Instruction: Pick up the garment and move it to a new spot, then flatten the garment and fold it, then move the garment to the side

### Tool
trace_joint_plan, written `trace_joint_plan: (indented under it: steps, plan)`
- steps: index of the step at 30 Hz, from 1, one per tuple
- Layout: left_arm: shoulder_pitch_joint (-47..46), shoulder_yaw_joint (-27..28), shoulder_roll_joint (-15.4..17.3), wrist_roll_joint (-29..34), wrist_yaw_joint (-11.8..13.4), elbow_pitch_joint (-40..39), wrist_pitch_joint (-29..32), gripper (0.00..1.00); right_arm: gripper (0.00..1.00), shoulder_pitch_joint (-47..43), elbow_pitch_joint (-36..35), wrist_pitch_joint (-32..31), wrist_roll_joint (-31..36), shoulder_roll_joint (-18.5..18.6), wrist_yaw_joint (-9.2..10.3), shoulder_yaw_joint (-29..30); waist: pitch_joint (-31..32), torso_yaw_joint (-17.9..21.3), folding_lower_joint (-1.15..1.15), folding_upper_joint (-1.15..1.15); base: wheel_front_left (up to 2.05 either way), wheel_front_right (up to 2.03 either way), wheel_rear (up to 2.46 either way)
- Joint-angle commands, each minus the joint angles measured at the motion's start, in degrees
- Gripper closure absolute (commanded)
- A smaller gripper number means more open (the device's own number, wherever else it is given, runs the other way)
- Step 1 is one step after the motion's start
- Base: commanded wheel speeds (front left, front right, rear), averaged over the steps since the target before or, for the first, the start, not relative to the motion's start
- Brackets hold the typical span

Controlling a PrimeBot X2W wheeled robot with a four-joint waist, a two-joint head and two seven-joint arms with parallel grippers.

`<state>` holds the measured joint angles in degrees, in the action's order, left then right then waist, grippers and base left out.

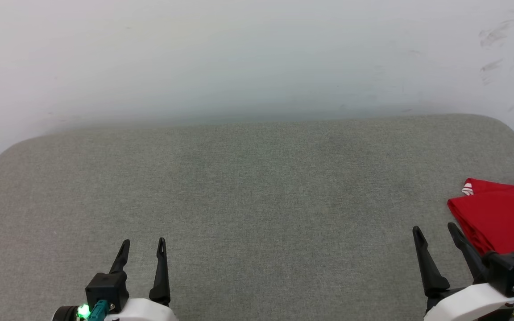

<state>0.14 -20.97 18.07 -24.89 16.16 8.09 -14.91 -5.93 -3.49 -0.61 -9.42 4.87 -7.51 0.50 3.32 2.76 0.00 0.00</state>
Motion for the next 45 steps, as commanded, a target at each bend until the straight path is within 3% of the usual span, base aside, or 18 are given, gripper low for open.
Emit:
trace_joint_plan:
  steps: [1,16,17,20,45]
  plan:
    - [0.6,0.2,-0.1,-0.1,-0.3,0.2,-0.4,0.0,0.0,-0.7,-0.6,-0.4,0.3,-0.4,0.05,0.1,0.0,0.1,0.0,0.0,0.0,0.0,0.0]
    - [0.5,2.0,-1.7,0.6,-1.2,-1.1,-0.3,0.0,0.0,0.0,0.1,-1.3,-0.4,-0.7,0.05,-0.3,-0.2,0.5,0.0,0.0,0.0,0.0,0.0]
    - [0.1,1.9,-1.7,0.4,-1.1,-1.0,-0.1,1.0,1.0,0.0,0.1,-1.3,-0.1,-0.5,0.0,-0.2,-0.2,0.5,0.0,0.0,0.0,0.0,0.0]
    - [0.6,1.7,-2.4,0.1,-1.2,-0.1,0.2,1.0,1.0,-0.2,1.4,-1.4,-0.5,-0.5,-0.01,-0.2,-0.2,0.5,0.01,0.0,0.0,0.0,0.0]
    - [-1.8,9.2,-5.9,-21.7,-8.2,2.0,6.3,1.0,1.0,3.9,6.3,-2.7,-26.6,-0.8,0.0,1.6,-0.9,-0.1,0.01,0.0,0.0,0.0,0.0]
